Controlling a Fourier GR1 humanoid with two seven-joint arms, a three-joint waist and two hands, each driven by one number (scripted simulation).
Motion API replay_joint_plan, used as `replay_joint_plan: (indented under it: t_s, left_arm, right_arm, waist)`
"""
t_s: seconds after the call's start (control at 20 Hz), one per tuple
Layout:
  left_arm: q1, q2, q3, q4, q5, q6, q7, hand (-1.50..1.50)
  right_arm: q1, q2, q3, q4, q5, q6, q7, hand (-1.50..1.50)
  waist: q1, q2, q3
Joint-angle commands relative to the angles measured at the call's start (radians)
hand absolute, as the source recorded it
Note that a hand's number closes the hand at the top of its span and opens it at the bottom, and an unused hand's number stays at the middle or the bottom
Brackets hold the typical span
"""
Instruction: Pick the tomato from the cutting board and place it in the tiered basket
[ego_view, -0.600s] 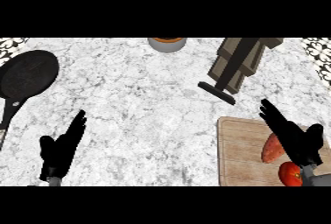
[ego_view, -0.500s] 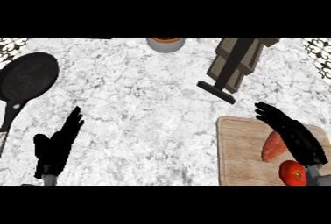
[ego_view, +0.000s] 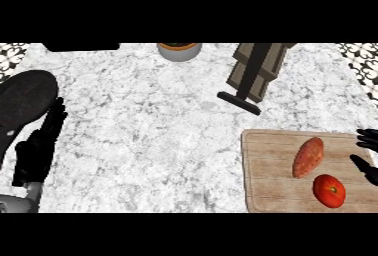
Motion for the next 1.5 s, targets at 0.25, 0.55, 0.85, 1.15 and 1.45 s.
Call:
replay_joint_plan:
  t_s: [0.25, 0.55, 0.85, 1.15, 1.45]
  left_arm:
    - [-0.062, -0.029, -0.011, -0.013, -0.066, 0.011, 0.056, 0.0]
    - [-0.06, -0.053, -0.038, -0.017, -0.102, 0.033, 0.064, 0.0]
    - [-0.06, -0.051, 0.017, 0.046, -0.111, -0.007, 0.001, 0.0]
    - [-0.117, -0.071, 0.032, 0.014, -0.12, -0.029, 0.083, 0.0]
    - [-0.064, -0.067, 0.072, 0.026, -0.124, -0.093, 0.035, 0.0]
  right_arm:
    - [0.227, -0.25, -0.188, -0.025, 0.004, 0.256, -0.114, -1.5]
    - [0.198, -0.464, -0.105, -0.198, 0.128, 0.35, 0.046, -1.5]
    - [0.182, -0.482, -0.11, -0.378, 0.118, 0.357, 0.275, -1.5]
    - [0.061, -0.434, -0.008, -0.473, 0.109, 0.318, 0.589, -1.5]
    - [0.023, -0.365, 0.062, -0.437, 0.201, 0.38, 0.666, -1.5]
  waist:
    - [0.018, 0.005, -0.001]
    - [0.035, 0.006, -0.003]
    - [0.033, 0.008, -0.003]
    - [0.045, 0.009, -0.002]
    - [0.044, 0.008, -0.001]
